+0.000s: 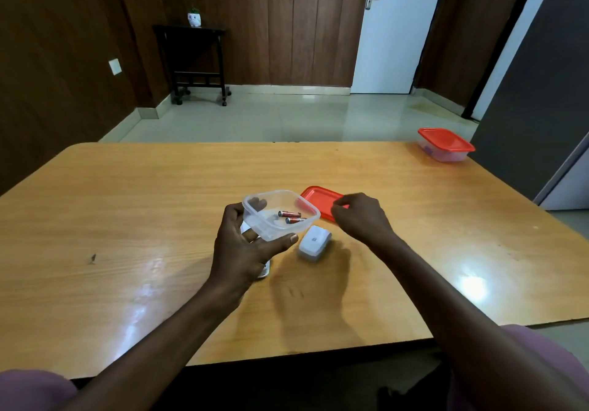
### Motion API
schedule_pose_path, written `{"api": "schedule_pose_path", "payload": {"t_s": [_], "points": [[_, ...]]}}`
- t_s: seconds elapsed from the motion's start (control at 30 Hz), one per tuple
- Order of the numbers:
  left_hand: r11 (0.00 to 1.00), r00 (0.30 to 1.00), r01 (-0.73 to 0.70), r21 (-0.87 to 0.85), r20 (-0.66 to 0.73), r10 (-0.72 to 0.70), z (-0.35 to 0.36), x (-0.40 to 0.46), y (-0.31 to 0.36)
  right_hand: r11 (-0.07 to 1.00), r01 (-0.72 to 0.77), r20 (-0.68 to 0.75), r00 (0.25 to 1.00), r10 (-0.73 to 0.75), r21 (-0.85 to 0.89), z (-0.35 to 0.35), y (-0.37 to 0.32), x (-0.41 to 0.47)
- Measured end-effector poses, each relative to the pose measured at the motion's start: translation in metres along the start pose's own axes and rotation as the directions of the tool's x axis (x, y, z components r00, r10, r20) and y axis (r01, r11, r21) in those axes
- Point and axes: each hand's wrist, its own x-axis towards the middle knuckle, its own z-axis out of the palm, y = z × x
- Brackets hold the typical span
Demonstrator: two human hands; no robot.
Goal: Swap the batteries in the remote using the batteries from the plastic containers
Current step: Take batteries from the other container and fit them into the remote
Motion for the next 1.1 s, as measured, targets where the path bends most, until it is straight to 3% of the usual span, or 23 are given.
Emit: {"api": "schedule_pose_path", "payload": {"t_s": [0.1,0.17,0.23,0.37,0.43,0.57,0.73,0.9,1.1], "points": [[1.0,1.0,-0.025,0.016,0.02,0.025,0.006,-0.002,-0.002,0.957,-0.013,0.121,0.992,-0.023,0.291,0.001,-0.02,-0.017],[1.0,0.999,-0.017,0.022,0.05,0.016,0.01,-0.004,-0.004,0.944,0.001,0.155,0.986,-0.055,0.329,0.004,-0.021,-0.026],[1.0,0.993,0.024,0.003,0.115,-0.024,0.015,-0.005,-0.004,0.94,0.005,0.099,0.994,-0.041,0.341,0.0,-0.015,-0.027],[0.989,0.943,0.147,0.008,0.3,-0.142,0.026,-0.013,0.0,0.99,0.012,-0.095,0.995,0.002,0.138,-0.017,0.007,-0.014],[0.984,0.904,0.167,0.07,0.387,-0.18,0.031,-0.017,-0.001,1.0,0.013,-0.116,0.993,-0.011,0.012,-0.026,0.017,-0.011],[0.956,0.843,0.233,0.176,0.453,-0.289,0.039,-0.022,-0.004,0.987,-0.013,-0.085,0.996,0.0,-0.157,-0.034,0.034,-0.011],[0.928,0.763,0.323,0.186,0.529,-0.372,0.044,-0.027,-0.006,0.977,0.025,-0.025,0.999,-0.031,-0.212,-0.028,0.045,-0.008],[0.919,0.757,0.328,0.218,0.522,-0.394,0.045,-0.026,-0.007,0.966,0.123,0.04,0.992,-0.117,-0.229,-0.029,0.043,-0.004],[0.921,0.748,0.322,0.219,0.538,-0.39,0.044,-0.024,-0.007,0.857,0.244,0.155,0.969,-0.193,-0.455,-0.017,0.046,0.003]]}}
